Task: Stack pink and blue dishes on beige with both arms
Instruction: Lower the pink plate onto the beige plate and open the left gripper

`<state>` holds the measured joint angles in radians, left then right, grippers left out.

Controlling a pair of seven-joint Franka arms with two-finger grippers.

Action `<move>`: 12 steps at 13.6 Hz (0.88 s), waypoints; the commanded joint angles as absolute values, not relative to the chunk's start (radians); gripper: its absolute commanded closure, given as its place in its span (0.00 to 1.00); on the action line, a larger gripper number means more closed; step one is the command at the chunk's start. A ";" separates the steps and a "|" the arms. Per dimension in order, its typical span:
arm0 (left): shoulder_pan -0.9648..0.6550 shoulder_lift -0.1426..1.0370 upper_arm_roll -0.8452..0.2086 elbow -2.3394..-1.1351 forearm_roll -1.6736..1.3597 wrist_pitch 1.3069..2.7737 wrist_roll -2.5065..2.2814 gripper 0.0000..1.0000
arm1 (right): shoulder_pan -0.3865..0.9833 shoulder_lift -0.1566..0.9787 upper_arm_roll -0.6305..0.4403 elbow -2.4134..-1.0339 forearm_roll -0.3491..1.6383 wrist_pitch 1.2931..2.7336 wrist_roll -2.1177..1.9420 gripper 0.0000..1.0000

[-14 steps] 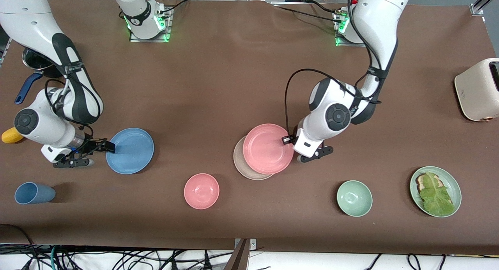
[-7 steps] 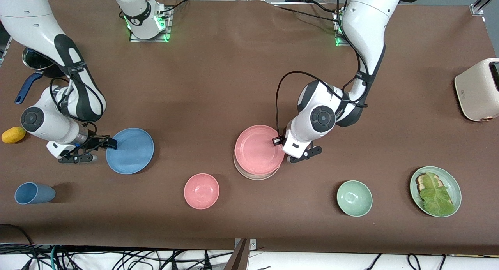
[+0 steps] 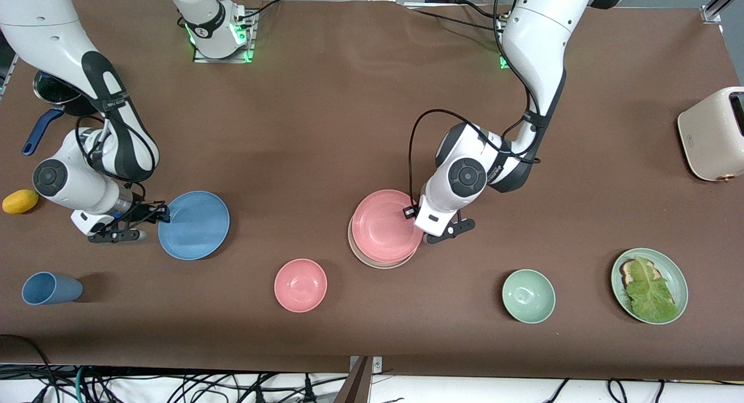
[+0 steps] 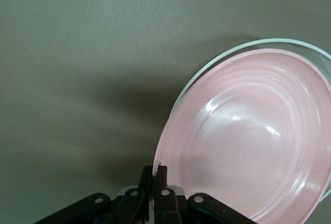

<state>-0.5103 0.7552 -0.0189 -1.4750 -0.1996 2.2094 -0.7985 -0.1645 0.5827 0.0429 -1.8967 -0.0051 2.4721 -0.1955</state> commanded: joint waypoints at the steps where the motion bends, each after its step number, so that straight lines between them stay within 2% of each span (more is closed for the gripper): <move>1: -0.525 0.778 -0.005 -1.436 -0.176 2.215 -0.822 1.00 | -0.176 0.563 0.054 -1.922 -0.002 2.484 -0.198 0.75; 3: -0.525 0.778 -0.005 -1.436 -0.176 2.217 -0.822 1.00 | -0.176 0.561 0.055 -1.922 -0.002 2.484 -0.198 0.87; 4: -0.525 0.778 -0.005 -1.436 -0.176 2.217 -0.822 1.00 | -0.178 0.561 0.055 -1.921 -0.002 2.482 -0.198 0.96; 5: -0.523 0.778 -0.005 -1.436 -0.176 2.217 -0.822 0.91 | -0.178 0.561 0.055 -1.921 -0.002 2.482 -0.198 1.00; 7: -0.522 0.778 -0.005 -1.436 -0.176 2.221 -0.819 0.75 | -0.178 0.558 0.055 -1.914 -0.002 2.482 -0.206 1.00; 10: -0.520 0.779 -0.005 -1.436 -0.176 2.226 -0.816 0.70 | -0.175 0.540 0.061 -1.898 -0.002 2.448 -0.207 1.00; 12: -0.519 0.772 -0.003 -1.434 -0.176 2.226 -0.813 0.67 | -0.175 0.531 0.077 -1.838 -0.002 2.386 -0.209 1.00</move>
